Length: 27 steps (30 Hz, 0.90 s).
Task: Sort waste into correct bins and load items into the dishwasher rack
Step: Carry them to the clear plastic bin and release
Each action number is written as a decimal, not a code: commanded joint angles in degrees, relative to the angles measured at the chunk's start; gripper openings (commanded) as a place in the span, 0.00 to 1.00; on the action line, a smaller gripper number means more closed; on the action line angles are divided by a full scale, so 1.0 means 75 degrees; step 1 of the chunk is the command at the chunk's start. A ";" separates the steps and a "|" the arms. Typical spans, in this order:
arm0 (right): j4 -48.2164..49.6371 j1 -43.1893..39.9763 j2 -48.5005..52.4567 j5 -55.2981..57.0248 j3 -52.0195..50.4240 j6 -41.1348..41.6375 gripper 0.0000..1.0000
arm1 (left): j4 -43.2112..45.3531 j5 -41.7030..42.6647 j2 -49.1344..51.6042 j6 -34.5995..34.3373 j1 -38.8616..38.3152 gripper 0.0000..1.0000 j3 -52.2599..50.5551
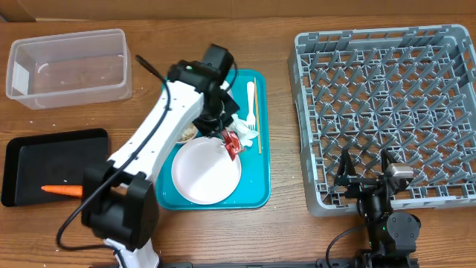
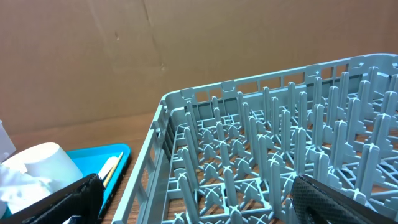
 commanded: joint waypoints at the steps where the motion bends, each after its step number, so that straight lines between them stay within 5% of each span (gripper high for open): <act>1: 0.0055 -0.0020 -0.0085 0.0073 -0.0082 -0.0026 1.00 | -0.0114 0.0087 -0.0618 0.0178 0.0358 0.04 0.0216; 17: 0.0055 -0.0020 -0.0085 0.0073 -0.0082 -0.0026 1.00 | 0.1014 0.0947 -0.1591 0.0743 0.3346 0.04 0.0216; 27: 0.0055 -0.0020 -0.0085 0.0073 -0.0082 -0.0026 1.00 | 0.3008 0.0691 -0.1370 0.0743 0.5651 0.04 0.0216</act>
